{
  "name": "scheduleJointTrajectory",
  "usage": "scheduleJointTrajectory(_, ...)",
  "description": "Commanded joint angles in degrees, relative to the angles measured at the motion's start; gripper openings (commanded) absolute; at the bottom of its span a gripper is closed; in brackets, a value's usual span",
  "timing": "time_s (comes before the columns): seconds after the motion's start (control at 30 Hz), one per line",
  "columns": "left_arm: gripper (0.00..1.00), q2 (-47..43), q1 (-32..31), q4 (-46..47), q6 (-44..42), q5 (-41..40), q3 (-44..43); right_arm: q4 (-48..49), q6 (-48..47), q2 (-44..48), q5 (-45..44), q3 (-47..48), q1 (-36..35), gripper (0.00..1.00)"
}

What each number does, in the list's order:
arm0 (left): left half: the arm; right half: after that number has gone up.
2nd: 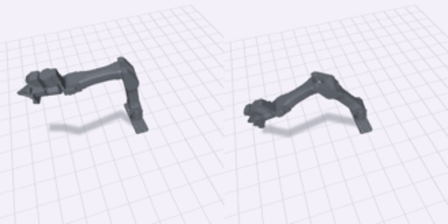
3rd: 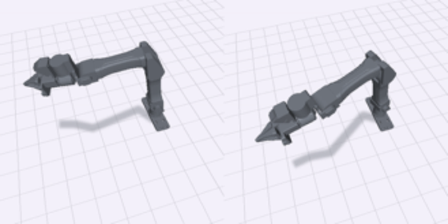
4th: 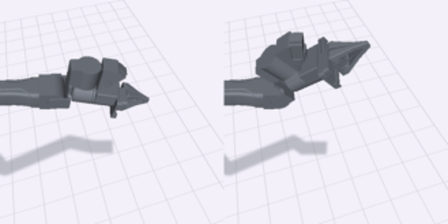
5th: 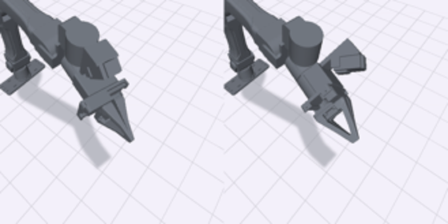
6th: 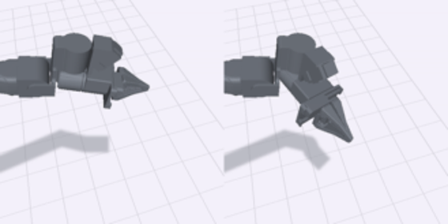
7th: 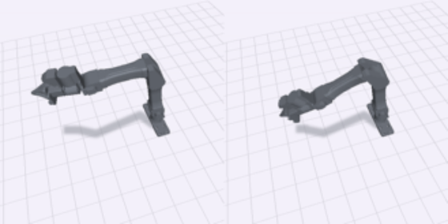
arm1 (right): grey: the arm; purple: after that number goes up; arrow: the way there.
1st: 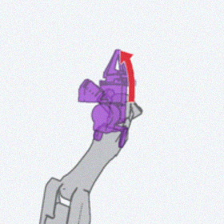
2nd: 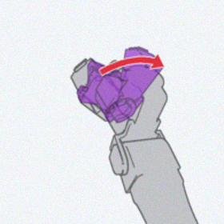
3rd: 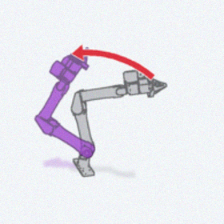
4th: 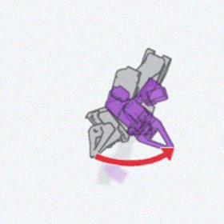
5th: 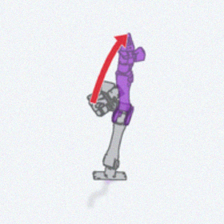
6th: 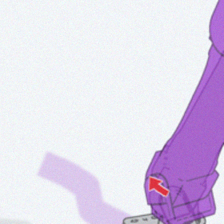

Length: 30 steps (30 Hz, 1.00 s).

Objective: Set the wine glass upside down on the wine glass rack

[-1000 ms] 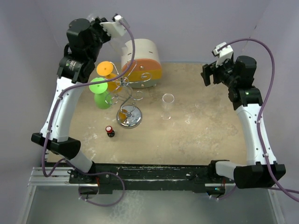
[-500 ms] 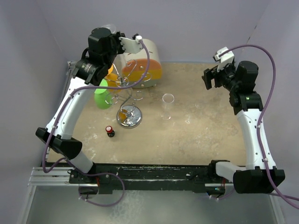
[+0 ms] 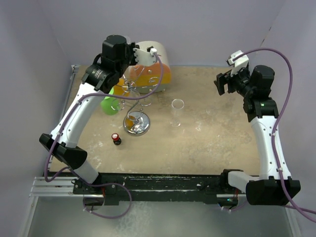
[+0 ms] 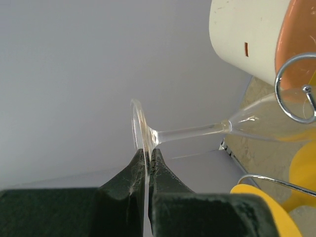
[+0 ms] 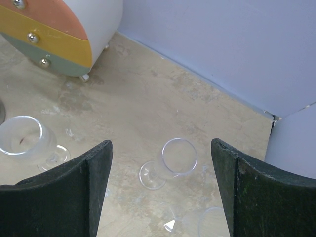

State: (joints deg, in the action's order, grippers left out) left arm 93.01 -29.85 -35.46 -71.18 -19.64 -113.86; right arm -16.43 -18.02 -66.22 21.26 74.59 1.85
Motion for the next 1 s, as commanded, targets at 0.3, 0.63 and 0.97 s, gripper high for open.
scheduleJointTrajectory(0.3,0.00,-2.9,-1.4,0.9,3.5,2.6,2.8,2.5,0.0,1.5,2.7,-0.2,0.9,0.83)
scheduleJointTrajectory(0.63,0.00,-4.4,-1.8,0.8,7.9,3.9,5.0,2.4,0.1,1.2,3.2,-0.1,1.3,0.83)
scheduleJointTrajectory(0.97,0.00,-6.4,-2.7,-1.0,11.5,4.9,6.4,2.2,0.3,0.8,3.4,-0.1,1.5,0.83)
